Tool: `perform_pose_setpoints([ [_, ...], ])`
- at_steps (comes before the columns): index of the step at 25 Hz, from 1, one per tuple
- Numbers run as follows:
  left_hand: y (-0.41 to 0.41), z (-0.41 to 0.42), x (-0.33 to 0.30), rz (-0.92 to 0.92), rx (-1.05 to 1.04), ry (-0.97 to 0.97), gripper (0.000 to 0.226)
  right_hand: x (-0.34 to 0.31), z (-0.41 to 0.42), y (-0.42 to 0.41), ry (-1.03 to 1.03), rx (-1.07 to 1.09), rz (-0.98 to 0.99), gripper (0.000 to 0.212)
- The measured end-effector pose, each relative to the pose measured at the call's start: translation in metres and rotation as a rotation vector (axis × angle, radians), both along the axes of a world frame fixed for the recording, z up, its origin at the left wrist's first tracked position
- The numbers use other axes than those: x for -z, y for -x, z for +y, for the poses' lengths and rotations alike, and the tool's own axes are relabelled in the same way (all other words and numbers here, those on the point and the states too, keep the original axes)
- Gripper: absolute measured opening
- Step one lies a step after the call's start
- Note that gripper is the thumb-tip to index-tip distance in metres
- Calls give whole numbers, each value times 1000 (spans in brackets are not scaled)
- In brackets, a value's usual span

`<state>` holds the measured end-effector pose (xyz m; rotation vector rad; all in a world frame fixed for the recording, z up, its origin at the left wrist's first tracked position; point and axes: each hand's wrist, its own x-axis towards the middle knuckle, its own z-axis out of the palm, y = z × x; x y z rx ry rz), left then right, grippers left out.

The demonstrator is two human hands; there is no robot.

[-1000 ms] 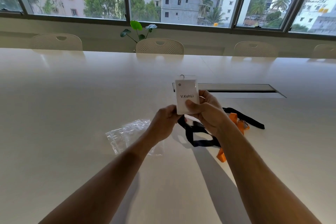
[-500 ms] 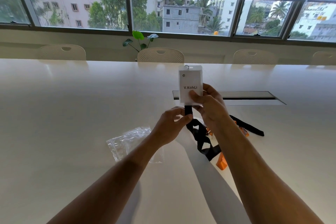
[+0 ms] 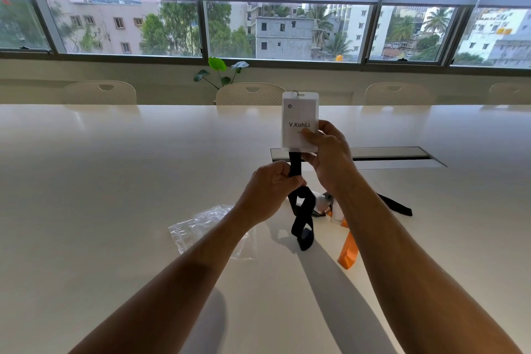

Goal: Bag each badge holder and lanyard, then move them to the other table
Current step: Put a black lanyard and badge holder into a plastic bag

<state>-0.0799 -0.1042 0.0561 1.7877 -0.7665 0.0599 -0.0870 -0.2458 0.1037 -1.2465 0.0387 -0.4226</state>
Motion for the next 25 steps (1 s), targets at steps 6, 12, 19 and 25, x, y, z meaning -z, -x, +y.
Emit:
perform_pose_setpoints([
  [6,14,5,-1,88,109,-121,22,11,1,-3,87,114,14,21],
  [12,17,33,-10,245,252,-166,42,27,-1,-8,5,190,58,22],
  [19,21,54,-11,503,417,-79,22,41,-12,-19,-128,254,61,24],
  [25,24,59,-19,435,414,-79,12,57,-5,-19,39,269,113,18],
])
